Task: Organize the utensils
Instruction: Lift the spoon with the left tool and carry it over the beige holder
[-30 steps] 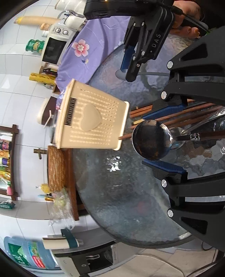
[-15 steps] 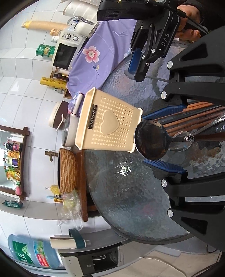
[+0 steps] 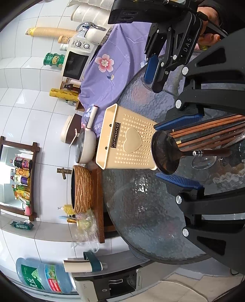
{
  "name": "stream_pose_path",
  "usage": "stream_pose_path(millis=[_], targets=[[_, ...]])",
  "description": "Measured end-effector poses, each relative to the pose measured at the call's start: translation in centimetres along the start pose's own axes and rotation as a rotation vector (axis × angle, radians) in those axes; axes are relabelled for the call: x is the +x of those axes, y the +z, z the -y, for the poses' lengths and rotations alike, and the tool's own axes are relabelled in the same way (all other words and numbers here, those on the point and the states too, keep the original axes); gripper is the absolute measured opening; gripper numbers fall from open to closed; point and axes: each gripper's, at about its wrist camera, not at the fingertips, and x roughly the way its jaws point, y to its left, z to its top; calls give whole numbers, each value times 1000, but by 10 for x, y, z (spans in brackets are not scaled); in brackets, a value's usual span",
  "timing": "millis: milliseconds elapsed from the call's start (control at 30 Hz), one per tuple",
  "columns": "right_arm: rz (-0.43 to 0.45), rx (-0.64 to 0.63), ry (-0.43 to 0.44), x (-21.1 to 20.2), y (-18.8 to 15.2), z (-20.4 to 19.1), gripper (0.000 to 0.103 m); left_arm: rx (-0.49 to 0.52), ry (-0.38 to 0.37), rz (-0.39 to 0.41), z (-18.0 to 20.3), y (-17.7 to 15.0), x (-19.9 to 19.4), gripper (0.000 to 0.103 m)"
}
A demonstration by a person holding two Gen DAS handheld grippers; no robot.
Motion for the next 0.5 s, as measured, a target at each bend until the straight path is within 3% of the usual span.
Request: stream_pose_path(millis=[500], targets=[[14,11,21,-5,13,2,36,3,-22,36,6,26,-3,45]])
